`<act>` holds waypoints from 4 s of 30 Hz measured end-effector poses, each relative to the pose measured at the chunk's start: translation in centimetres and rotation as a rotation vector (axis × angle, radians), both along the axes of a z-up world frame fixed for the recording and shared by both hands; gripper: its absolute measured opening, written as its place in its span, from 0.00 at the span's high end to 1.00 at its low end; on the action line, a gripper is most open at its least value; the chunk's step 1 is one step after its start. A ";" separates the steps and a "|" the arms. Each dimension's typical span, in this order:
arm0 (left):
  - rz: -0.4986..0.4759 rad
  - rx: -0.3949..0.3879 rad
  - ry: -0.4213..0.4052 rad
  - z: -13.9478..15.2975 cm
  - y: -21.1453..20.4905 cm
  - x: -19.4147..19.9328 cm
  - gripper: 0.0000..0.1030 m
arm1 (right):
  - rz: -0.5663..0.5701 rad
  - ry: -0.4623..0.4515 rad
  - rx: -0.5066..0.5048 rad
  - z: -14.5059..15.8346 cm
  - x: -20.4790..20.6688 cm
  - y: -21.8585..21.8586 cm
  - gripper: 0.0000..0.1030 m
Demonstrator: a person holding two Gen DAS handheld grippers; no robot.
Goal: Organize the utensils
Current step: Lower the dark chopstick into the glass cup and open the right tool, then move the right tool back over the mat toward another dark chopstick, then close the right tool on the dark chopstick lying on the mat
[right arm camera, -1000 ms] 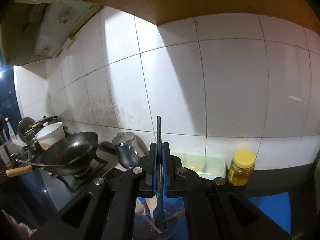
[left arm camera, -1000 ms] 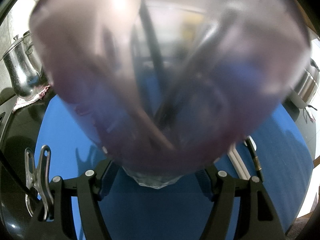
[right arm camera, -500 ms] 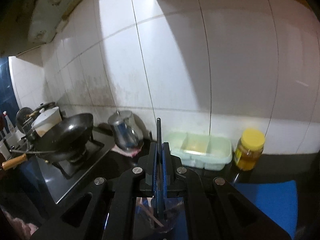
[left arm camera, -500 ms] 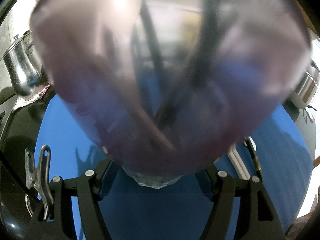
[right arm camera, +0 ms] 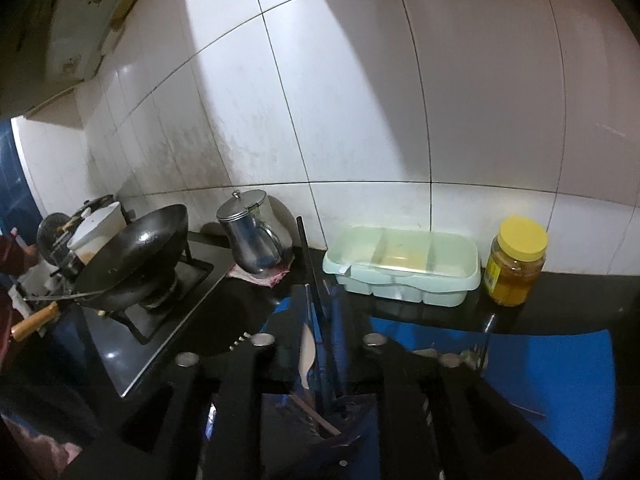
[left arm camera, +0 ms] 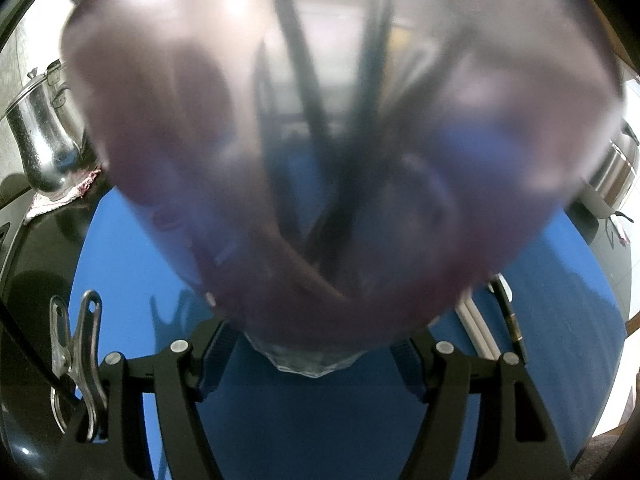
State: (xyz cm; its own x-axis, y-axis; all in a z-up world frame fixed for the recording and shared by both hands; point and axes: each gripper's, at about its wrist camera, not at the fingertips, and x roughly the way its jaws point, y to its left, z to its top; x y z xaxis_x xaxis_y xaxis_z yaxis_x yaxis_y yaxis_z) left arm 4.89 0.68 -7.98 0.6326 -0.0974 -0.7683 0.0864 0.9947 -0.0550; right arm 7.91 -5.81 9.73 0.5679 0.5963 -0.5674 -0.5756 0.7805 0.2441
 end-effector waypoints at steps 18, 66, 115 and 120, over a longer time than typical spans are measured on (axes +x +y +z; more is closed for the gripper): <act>0.000 0.000 0.001 0.0 -0.3 0.0 0.29 | -0.136 -0.034 0.087 1.4 -0.9 -5.8 0.71; 0.000 -0.002 0.000 0.0 0.0 -0.1 0.29 | -0.298 0.501 -0.104 -15.4 6.4 -10.5 0.70; 0.000 -0.003 0.000 -0.1 0.2 -0.1 0.29 | -0.222 0.478 -0.293 -16.6 6.7 -9.6 0.93; 0.000 -0.003 0.000 -0.1 0.1 -0.1 0.29 | -0.232 0.483 -0.302 -16.7 6.9 -9.9 0.93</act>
